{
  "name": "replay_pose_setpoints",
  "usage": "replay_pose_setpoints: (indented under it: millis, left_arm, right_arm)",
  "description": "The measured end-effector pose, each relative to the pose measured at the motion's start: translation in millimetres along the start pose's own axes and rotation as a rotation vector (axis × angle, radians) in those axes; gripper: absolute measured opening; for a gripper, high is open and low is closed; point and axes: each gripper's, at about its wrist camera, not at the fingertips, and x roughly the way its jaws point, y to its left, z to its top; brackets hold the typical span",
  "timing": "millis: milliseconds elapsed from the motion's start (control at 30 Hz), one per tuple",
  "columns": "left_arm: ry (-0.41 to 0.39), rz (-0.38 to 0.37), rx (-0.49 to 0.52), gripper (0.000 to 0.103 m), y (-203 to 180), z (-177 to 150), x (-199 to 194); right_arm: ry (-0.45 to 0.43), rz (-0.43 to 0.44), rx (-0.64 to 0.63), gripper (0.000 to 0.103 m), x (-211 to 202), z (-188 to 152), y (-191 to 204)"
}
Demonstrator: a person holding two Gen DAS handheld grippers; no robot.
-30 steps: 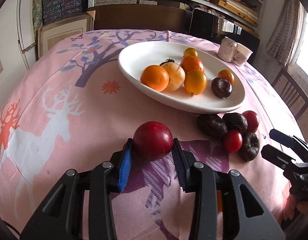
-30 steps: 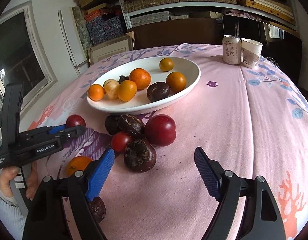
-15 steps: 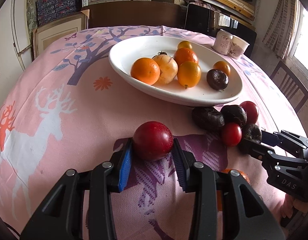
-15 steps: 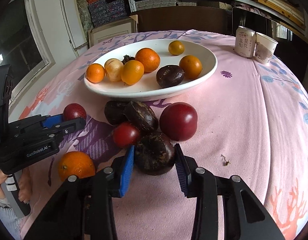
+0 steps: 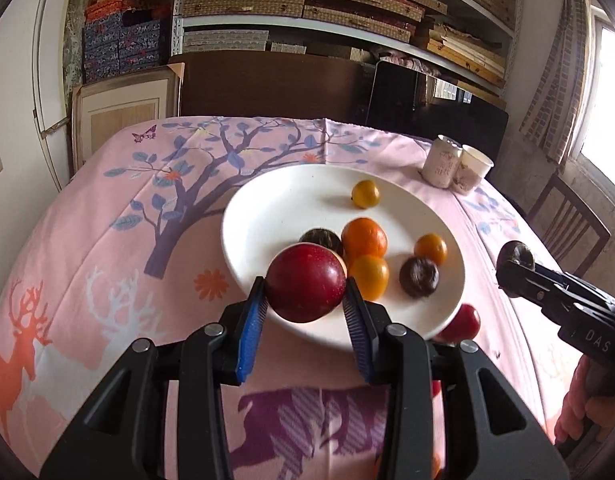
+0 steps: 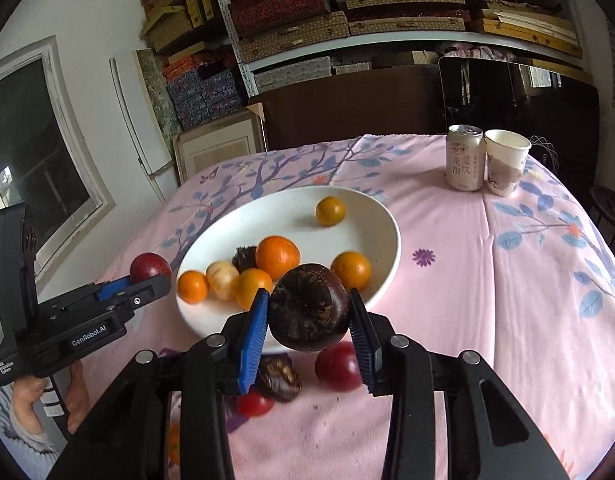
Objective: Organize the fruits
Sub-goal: 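Release the red plum and dark brown fruit onto the plate, open both grippers, then grasp a wrinkled dark brown fruit with the left gripper while the right gripper grasps another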
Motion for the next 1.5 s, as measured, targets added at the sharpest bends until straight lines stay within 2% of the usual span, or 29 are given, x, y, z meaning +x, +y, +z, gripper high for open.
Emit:
replay_pose_setpoints:
  millis: [133,233,267,300,333,567,700,867,1000,1167,1333,1500]
  left_arm:
    - [0.011,0.011,-0.044,0.038,6,19,32]
    - [0.043,0.010,-0.059,0.038,12,20,52]
    - [0.045,0.000,-0.061,0.044,13,19,56]
    - [0.038,0.004,-0.062,0.050,14,18,56]
    - [0.036,0.017,-0.058,0.059,15,17,55]
    - [-0.007,-0.001,-0.045,0.074,17,8,26]
    - [-0.009,0.004,-0.008,0.074,10,-10,11]
    - [0.007,0.015,0.037,0.082,-1,-43,-5]
    - [0.024,0.009,0.115,0.082,-17,-60,-7]
    - [0.054,0.005,0.170,0.083,-30,-67,1]
    - [0.084,-0.038,0.160,0.082,-34,-67,9]
    - [0.097,-0.043,0.178,0.083,-45,-62,20]
  right_arm:
    - [0.005,0.066,0.027,0.040,32,8,6]
    - [0.066,0.095,-0.018,0.040,54,-1,16]
    - [0.068,0.095,-0.023,0.043,56,-3,19]
    - [0.068,0.093,-0.017,0.054,57,-5,19]
    - [0.067,0.098,-0.011,0.058,56,-6,18]
    - [0.000,0.055,-0.003,0.066,33,-12,6]
    - [-0.009,0.028,0.046,0.066,24,-17,-10]
    - [-0.028,0.001,0.117,0.072,3,-31,-30]
    - [-0.042,-0.023,0.151,0.074,-14,-45,-42]
    - [-0.044,-0.033,0.172,0.075,-20,-52,-49]
    - [-0.032,-0.039,0.158,0.076,-19,-53,-47]
    - [-0.034,-0.042,0.145,0.077,-20,-52,-45]
